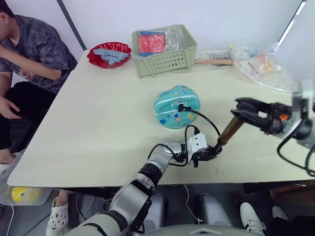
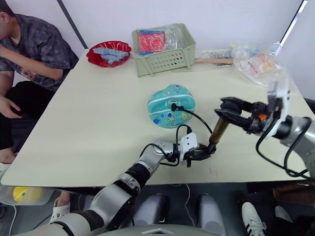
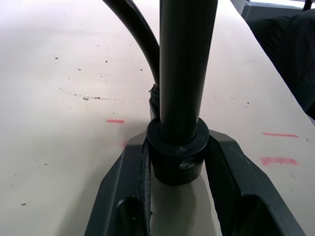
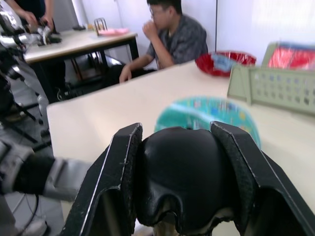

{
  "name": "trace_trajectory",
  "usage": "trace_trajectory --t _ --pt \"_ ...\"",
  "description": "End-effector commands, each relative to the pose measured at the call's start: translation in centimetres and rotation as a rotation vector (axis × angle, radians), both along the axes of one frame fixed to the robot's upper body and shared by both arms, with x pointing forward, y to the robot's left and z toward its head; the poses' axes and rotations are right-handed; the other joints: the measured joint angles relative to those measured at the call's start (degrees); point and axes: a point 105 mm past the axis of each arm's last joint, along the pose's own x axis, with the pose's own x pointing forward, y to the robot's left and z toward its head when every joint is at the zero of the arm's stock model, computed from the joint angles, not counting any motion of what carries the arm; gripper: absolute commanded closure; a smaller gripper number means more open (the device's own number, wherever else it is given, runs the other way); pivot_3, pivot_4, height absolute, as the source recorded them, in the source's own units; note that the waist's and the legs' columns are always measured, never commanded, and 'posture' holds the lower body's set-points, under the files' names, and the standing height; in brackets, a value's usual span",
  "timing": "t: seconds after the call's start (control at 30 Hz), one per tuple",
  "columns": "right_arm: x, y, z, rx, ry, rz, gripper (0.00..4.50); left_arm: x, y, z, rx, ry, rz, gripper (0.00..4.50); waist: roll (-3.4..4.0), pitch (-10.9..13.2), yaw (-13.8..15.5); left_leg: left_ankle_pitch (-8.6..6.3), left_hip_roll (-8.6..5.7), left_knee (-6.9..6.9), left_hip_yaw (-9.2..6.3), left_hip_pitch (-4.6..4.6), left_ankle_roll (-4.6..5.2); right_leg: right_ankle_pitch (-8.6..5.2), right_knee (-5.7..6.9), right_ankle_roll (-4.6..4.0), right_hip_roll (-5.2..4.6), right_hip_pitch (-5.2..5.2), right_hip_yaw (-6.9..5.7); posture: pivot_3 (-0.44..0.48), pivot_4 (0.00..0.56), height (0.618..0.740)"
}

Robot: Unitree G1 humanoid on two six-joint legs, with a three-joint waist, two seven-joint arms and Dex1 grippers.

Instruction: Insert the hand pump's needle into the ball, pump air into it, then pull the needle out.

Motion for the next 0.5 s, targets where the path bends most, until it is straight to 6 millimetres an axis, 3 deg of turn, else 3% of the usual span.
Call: trace_trajectory --t 0.03,0.17,0.27,0.5 --pt "-1.1 -1.2 5.1 0.029 -0.154 -0.025 2.78 -0.9 1.4 -2.9 0.102 0.073 0.004 3.41 -0.01 0.02 0.00 0.00 0.00 0.00 0.01 0.00 0.00 0.00 0.00 0.00 -0.01 0.00 0.01 0.000 0.150 0.738" --pt "-1.2 -1.7 7.0 0.029 -0.179 -0.031 2.78 -1.1 1.5 -3.1 0.109 0.077 -0.007 3.41 -0.02 0.03 0.00 0.00 0.01 0.00 0.04 0.00 0.01 0.00 -0.01 0.01 -0.01 0.00 0.01 0.000 0.150 0.738" --pt "-1.2 -1.6 7.3 0.030 -0.179 -0.028 2.78 -1.2 1.4 -3.1 0.109 0.077 -0.010 3.41 0.00 0.06 -0.01 0.00 0.02 0.00 0.05 -0.05 0.01 0.01 -0.02 -0.01 -0.02 -0.06 0.02 0.000 0.150 0.738" --pt "0.4 -1.0 1.0 -0.015 -0.003 -0.084 2.78 -1.3 1.3 -3.1 0.107 0.070 -0.021 3.41 -0.15 -0.03 0.01 -0.05 0.02 0.00 0.01 -0.16 0.08 0.04 -0.05 -0.05 0.00 -0.13 0.00 0.000 0.150 0.738"
